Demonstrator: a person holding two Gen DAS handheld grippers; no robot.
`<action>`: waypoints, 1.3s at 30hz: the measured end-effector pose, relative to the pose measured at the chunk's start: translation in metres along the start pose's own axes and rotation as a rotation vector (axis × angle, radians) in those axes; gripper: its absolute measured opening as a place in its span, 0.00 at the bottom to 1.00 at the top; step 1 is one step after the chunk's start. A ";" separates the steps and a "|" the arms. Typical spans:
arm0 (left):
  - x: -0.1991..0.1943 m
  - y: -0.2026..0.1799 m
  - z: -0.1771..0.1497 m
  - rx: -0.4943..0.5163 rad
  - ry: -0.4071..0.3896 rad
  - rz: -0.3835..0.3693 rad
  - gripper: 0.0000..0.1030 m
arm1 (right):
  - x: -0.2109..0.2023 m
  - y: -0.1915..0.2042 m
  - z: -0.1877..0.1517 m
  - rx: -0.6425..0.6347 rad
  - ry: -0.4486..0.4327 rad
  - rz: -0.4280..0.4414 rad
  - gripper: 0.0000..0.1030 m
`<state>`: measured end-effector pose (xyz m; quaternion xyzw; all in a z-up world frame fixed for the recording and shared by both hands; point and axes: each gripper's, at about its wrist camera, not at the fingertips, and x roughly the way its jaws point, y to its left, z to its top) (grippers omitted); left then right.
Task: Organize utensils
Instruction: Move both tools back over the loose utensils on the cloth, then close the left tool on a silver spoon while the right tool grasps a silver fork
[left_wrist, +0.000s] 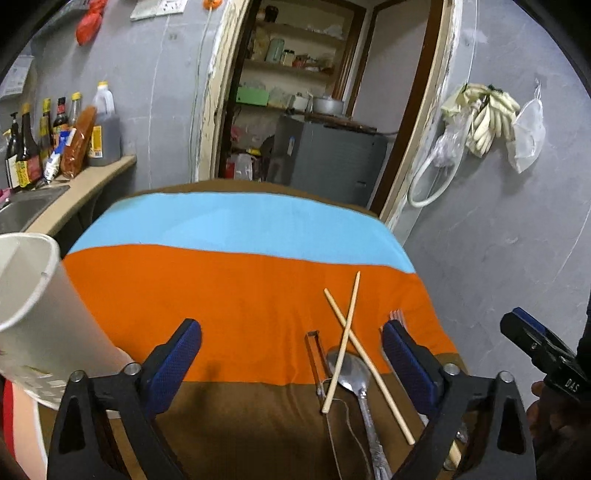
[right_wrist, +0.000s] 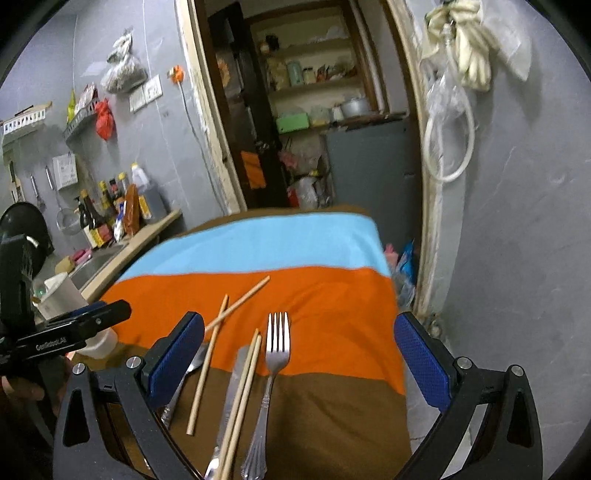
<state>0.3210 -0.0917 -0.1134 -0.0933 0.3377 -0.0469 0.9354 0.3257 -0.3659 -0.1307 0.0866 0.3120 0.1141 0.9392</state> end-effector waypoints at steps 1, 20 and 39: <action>0.005 -0.001 -0.001 0.003 0.016 0.001 0.84 | 0.006 -0.001 -0.002 -0.004 0.014 0.009 0.91; 0.077 -0.015 -0.014 0.059 0.244 -0.028 0.31 | 0.104 0.001 -0.023 -0.068 0.282 0.131 0.39; 0.088 -0.007 0.000 0.034 0.382 -0.074 0.12 | 0.139 0.000 -0.009 -0.147 0.434 0.340 0.18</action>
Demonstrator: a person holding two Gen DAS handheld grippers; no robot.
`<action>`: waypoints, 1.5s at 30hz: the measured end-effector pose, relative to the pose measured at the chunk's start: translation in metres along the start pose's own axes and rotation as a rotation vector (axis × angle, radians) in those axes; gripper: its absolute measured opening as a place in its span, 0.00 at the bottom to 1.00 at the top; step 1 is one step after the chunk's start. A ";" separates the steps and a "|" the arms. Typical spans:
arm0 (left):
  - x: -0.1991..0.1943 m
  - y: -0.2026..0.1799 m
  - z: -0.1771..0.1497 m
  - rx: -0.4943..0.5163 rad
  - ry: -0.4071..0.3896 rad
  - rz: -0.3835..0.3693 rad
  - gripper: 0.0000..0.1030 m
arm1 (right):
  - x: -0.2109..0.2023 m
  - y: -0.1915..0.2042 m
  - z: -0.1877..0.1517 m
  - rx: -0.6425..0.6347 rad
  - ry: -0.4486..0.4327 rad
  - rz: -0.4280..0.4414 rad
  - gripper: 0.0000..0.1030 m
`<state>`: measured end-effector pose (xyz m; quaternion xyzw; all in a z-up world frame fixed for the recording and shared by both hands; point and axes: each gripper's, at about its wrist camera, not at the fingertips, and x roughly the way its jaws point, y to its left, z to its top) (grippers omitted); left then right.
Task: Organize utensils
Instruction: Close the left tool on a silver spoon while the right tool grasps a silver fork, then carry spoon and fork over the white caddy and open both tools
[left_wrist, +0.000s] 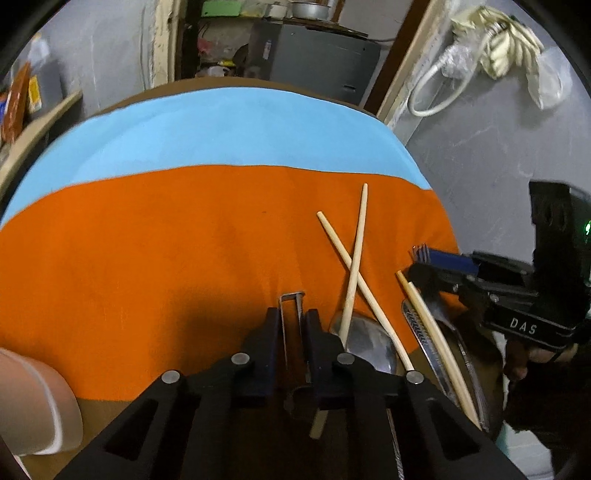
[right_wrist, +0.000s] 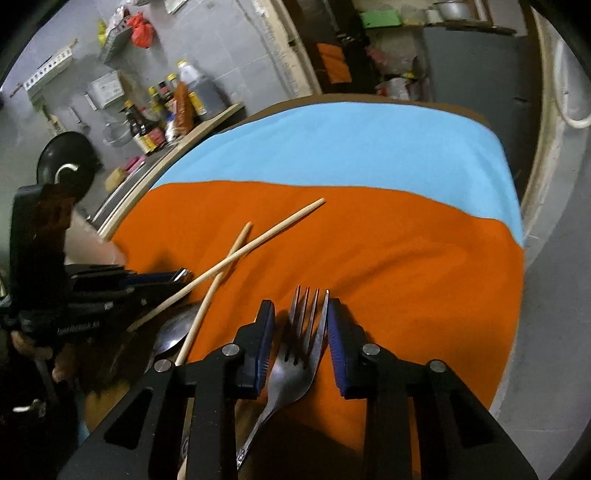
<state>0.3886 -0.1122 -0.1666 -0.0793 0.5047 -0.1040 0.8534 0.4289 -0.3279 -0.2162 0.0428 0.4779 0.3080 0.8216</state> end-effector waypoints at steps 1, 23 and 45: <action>-0.001 0.003 -0.001 -0.011 0.002 -0.010 0.12 | 0.001 -0.001 0.000 0.002 0.001 0.004 0.18; -0.113 0.020 -0.035 -0.056 -0.287 -0.061 0.12 | -0.099 0.083 -0.030 0.020 -0.259 -0.240 0.02; -0.285 0.156 -0.014 -0.177 -0.643 -0.039 0.12 | -0.189 0.292 0.046 -0.154 -0.705 -0.428 0.02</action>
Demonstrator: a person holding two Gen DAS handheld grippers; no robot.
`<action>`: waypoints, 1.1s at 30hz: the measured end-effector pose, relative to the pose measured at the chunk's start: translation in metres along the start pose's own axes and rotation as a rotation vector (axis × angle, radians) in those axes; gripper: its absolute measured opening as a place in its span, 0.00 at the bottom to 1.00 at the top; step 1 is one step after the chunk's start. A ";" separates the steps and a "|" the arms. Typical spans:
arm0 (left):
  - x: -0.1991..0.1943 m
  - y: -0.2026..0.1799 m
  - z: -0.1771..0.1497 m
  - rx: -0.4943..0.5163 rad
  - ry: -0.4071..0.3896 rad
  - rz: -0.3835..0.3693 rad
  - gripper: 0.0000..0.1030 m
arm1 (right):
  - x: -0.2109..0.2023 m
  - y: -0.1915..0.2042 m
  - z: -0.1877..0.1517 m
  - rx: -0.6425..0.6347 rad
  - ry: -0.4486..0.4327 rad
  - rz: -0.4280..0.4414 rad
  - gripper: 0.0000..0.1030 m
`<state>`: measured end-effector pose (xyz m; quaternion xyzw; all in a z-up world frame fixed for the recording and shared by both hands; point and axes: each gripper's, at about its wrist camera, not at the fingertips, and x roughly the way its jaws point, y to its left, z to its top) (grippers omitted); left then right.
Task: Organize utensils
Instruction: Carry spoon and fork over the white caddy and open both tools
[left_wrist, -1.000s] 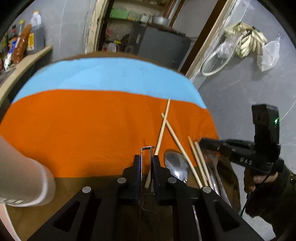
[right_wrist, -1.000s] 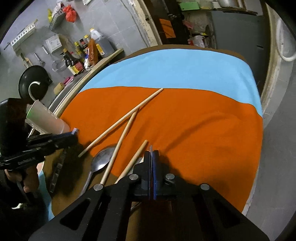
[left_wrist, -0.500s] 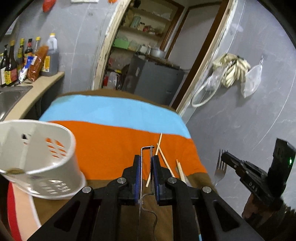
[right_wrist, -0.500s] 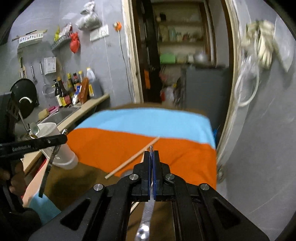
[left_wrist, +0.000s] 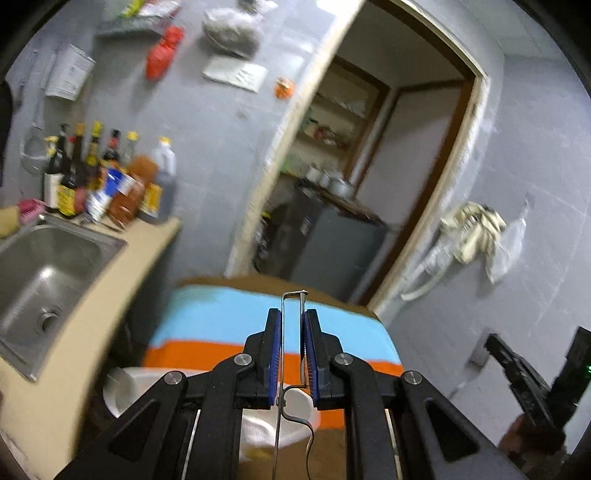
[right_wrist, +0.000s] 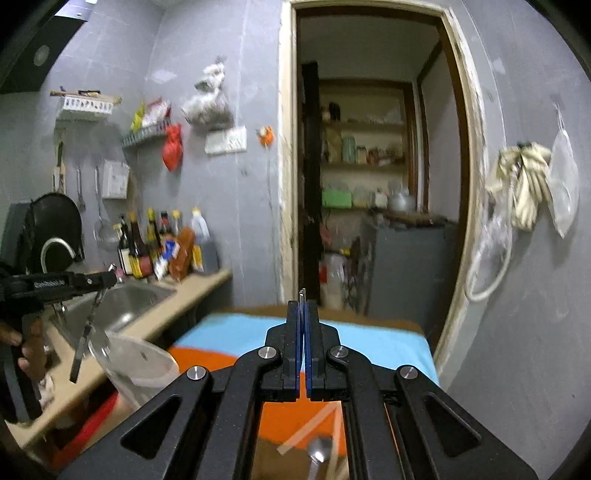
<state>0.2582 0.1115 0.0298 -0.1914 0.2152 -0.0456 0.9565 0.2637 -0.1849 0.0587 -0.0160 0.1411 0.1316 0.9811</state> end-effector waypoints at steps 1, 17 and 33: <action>-0.002 0.006 0.003 -0.005 -0.015 0.006 0.12 | 0.001 0.014 0.007 -0.009 -0.023 0.002 0.02; 0.028 0.094 0.025 -0.087 -0.144 0.045 0.12 | 0.042 0.140 0.019 -0.150 -0.115 -0.050 0.02; 0.052 0.092 -0.001 -0.011 -0.100 0.048 0.12 | 0.074 0.155 -0.024 -0.185 -0.007 -0.032 0.02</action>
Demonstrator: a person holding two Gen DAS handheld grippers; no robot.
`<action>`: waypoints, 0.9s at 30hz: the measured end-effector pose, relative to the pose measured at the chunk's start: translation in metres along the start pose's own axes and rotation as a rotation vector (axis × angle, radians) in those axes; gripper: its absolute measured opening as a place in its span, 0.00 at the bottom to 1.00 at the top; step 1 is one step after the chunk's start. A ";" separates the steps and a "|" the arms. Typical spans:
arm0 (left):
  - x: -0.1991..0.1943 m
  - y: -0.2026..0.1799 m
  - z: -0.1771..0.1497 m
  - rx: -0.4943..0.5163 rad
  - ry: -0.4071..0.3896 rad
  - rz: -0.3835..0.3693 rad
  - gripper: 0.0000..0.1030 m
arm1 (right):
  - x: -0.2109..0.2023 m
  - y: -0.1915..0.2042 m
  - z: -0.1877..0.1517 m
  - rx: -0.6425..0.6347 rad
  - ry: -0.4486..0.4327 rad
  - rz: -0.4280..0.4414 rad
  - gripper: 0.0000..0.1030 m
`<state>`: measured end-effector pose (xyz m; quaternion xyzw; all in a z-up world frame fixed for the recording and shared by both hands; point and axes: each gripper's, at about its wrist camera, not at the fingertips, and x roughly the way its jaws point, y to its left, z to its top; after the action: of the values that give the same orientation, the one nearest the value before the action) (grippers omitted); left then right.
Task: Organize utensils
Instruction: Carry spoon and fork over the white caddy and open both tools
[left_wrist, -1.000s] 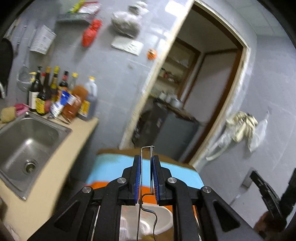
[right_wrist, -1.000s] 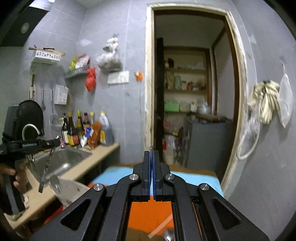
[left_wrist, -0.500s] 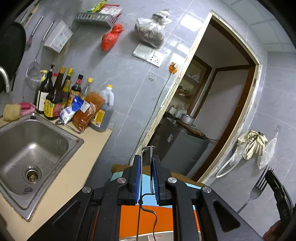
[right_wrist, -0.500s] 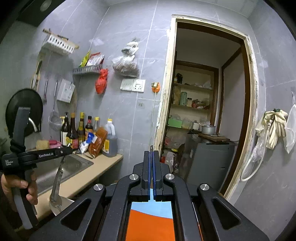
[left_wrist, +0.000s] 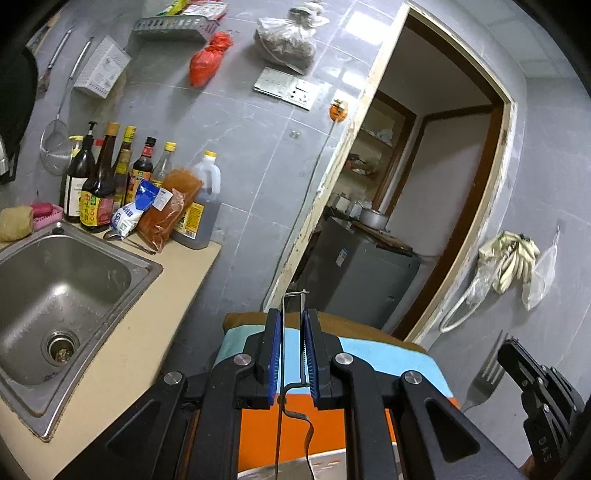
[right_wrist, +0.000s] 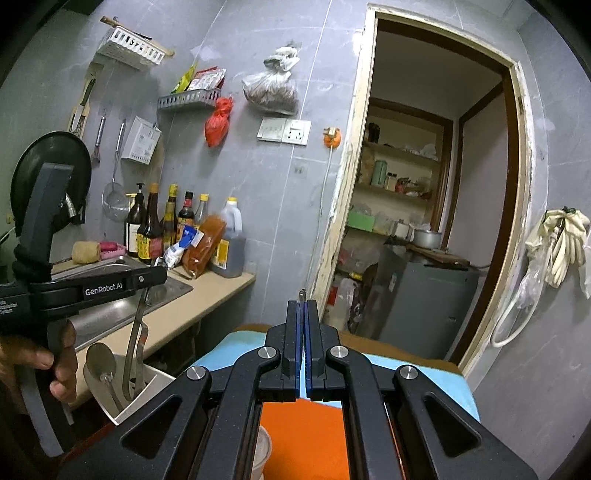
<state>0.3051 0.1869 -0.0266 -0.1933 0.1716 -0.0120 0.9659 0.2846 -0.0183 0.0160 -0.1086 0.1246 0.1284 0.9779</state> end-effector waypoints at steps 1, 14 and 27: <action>-0.001 -0.001 -0.001 0.009 0.003 0.000 0.12 | 0.001 0.000 -0.001 0.004 0.007 0.003 0.02; -0.006 -0.005 -0.013 0.052 0.128 -0.026 0.25 | 0.005 -0.018 -0.018 0.133 0.075 0.077 0.05; -0.039 -0.037 -0.002 0.098 0.071 -0.037 0.71 | -0.030 -0.069 -0.010 0.276 0.005 0.013 0.58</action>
<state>0.2691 0.1551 -0.0014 -0.1486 0.2016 -0.0453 0.9671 0.2735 -0.0924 0.0266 0.0277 0.1442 0.1160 0.9823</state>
